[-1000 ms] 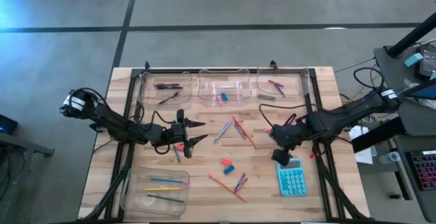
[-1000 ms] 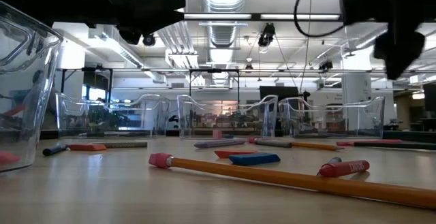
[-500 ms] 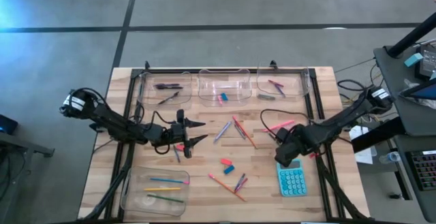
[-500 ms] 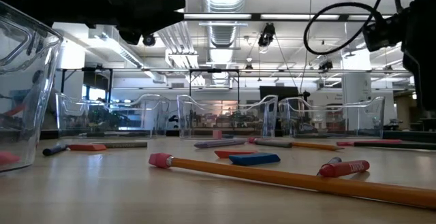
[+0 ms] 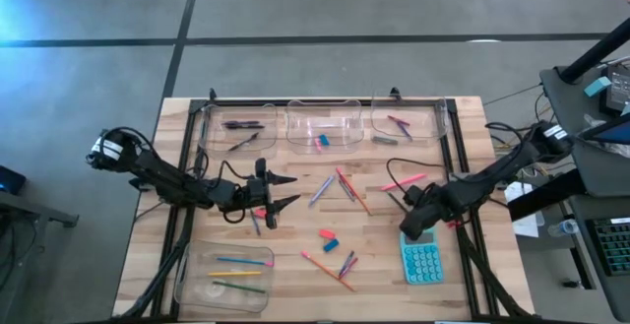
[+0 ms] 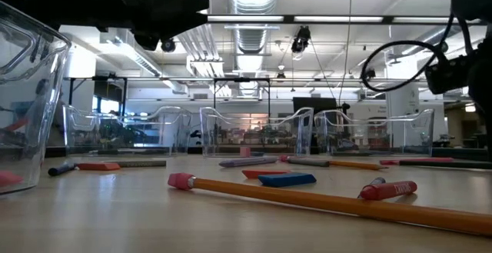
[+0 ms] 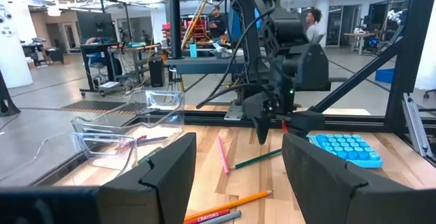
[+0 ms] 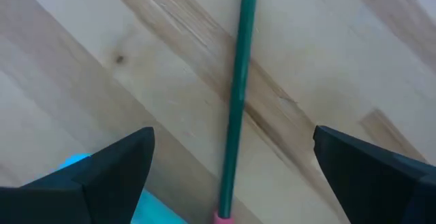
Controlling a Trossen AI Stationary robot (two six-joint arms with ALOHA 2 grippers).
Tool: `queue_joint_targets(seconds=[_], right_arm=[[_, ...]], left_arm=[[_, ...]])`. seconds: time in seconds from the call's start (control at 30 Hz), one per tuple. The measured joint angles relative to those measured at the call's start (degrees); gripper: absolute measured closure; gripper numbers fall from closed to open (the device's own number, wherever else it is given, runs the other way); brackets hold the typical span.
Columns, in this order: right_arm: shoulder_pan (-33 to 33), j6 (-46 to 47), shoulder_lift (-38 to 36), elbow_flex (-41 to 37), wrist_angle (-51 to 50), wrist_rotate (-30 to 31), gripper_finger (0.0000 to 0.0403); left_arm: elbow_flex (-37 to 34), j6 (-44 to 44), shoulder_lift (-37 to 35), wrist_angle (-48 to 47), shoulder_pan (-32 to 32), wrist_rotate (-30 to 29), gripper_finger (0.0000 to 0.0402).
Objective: Sort crayons/erasers/pens/pencils in bins
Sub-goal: Put the dark green pencil into the bottom transparent bin
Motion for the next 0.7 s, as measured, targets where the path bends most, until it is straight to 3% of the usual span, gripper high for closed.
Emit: queue_joint_targets(seconds=[0.33,0.7], right_arm=[[0.89,0.2,-0.02,-2.79,2.28,-0.79,0.0027],[1.35,1.05,0.26,-2.88,0.68,-1.16,0.0147]], left_arm=[[0.0,0.01,0.0,-0.02,0.0,0.0,0.0198],[0.0,0.03,-0.02,-0.07,0.0,0.0,0.0198]])
